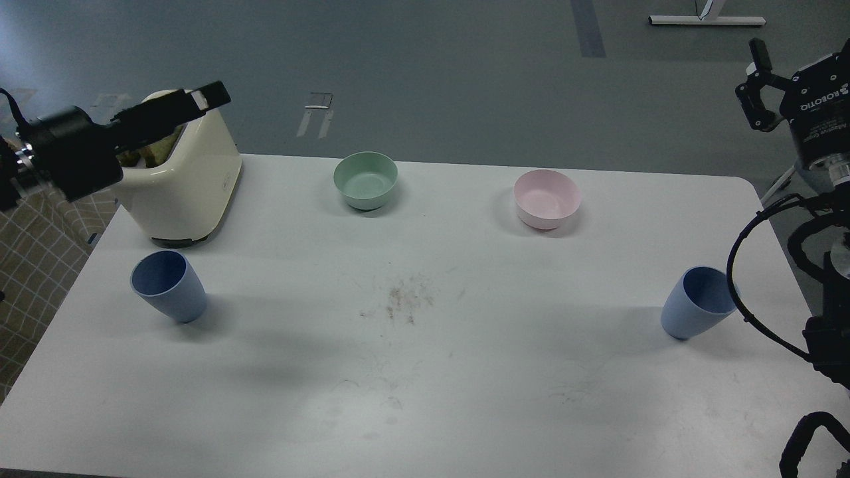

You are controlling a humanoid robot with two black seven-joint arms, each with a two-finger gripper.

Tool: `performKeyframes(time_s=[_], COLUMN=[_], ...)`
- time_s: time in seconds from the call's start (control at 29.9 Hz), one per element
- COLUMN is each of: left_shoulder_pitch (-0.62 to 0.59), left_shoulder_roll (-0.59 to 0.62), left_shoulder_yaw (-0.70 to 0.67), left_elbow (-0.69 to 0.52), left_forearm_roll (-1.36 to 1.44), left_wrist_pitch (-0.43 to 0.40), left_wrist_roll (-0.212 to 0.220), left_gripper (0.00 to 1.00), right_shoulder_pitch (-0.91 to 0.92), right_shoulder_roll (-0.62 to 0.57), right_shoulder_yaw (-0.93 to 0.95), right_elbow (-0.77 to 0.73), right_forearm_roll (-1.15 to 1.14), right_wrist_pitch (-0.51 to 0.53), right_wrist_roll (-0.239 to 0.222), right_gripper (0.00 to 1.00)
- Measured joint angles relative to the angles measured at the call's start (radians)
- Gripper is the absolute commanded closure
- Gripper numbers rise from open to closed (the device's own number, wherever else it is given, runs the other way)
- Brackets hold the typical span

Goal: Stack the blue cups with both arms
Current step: 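Move the left gripper down toward the blue cup nearest it, then close the left gripper on the side of the blue cup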

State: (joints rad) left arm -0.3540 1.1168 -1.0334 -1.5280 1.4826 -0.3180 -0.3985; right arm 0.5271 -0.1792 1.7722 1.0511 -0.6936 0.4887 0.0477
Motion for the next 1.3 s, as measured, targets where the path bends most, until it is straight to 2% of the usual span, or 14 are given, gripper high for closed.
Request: performKeyframes(time_s=[0.3, 0.53, 0.7, 1.0, 1.3], left_shoulder_pitch=[0.025, 0.043, 0.044, 0.047, 0.073], left_shoulder_roll=[0.114, 0.079, 0.046, -0.024, -0.031], left_shoulder_yaw=[0.09, 0.155, 0.206, 0.216, 0.217], left_elbow=[0.015, 0.165, 0.195, 0.338, 0.353], left_forearm_roll=[0.341, 0.386, 0.451, 0.449, 0.451], left_wrist_pitch=[0.002, 0.008, 0.046, 0.053, 0.054], left_wrist_roll=[-0.002, 0.0, -0.001, -0.004, -0.011], left_gripper=[0.16, 0.16, 0.17, 0.31, 0.43], right_shoulder_pitch=[-0.034, -0.039, -0.039, -0.045, -0.055], right_shoulder_roll=[-0.021, -0.022, -0.022, -0.028, -0.043], right_shoulder_yaw=[0.04, 0.041, 0.041, 0.041, 0.043], right_elbow=[0.0, 0.0, -0.003, -0.003, -0.006], right_forearm_roll=[0.045, 0.063, 0.063, 0.063, 0.065], right_wrist_pitch=[0.0, 0.0, 0.0, 0.0, 0.0], right_wrist_roll=[0.0, 0.0, 0.0, 0.0, 0.0], right_gripper=[0.0, 0.0, 0.0, 0.0, 0.0])
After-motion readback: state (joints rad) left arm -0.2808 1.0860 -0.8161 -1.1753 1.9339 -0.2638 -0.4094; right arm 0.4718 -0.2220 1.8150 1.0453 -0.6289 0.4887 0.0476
